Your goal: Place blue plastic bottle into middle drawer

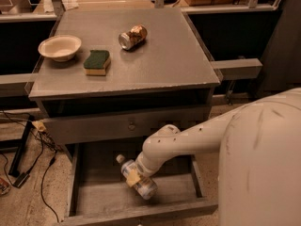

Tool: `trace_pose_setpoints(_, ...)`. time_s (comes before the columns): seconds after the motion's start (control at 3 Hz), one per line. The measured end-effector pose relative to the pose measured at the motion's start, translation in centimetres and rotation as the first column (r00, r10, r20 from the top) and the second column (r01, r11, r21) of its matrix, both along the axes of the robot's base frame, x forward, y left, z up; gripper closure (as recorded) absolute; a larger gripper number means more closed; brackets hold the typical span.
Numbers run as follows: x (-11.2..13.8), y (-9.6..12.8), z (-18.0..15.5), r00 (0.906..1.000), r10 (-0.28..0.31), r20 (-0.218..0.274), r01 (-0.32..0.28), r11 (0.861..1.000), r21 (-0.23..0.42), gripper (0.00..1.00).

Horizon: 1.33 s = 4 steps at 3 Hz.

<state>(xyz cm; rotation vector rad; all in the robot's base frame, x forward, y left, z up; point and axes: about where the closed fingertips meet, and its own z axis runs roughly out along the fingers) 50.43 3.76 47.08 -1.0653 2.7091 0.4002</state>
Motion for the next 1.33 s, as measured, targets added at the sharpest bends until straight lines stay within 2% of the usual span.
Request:
trace_pose_setpoints(0.33,0.4,0.3,-0.2,1.0,-0.006,0.006,0.006,1.0,-0.016,1.0)
trace_pose_setpoints(1.0,1.7,0.5,0.4,0.998,-0.039,0.05,0.04,0.999,-0.026,1.0)
trace_pose_setpoints(1.33,1.9,-0.1,-0.7,0.9965,-0.066,0.052,0.068,0.997,-0.036,1.0)
